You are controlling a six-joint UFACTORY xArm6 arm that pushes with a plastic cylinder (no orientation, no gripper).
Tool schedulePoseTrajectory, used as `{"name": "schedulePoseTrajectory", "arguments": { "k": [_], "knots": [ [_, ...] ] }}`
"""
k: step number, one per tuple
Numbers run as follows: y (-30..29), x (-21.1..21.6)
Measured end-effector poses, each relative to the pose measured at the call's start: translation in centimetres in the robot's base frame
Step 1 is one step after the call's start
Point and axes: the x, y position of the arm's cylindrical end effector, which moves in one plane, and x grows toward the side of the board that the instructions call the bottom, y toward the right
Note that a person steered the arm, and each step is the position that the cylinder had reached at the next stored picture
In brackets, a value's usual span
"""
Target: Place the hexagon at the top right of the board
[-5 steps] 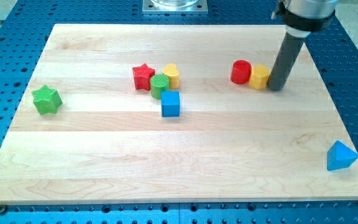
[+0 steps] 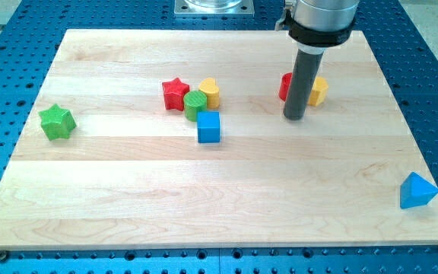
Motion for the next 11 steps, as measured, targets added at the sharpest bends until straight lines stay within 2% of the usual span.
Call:
{"name": "schedulePoseTrajectory", "arguments": {
  "k": [1, 3, 4, 5, 6, 8, 9, 11],
  "knots": [
    [3.3, -3.6],
    [9.3, -7.6],
    [8.9, -7.2],
    [9.3, -0.9],
    [13.0, 0.3],
    [13.9, -7.7],
    [13.0, -8.6],
    [10.6, -5.7]
  ]
}}
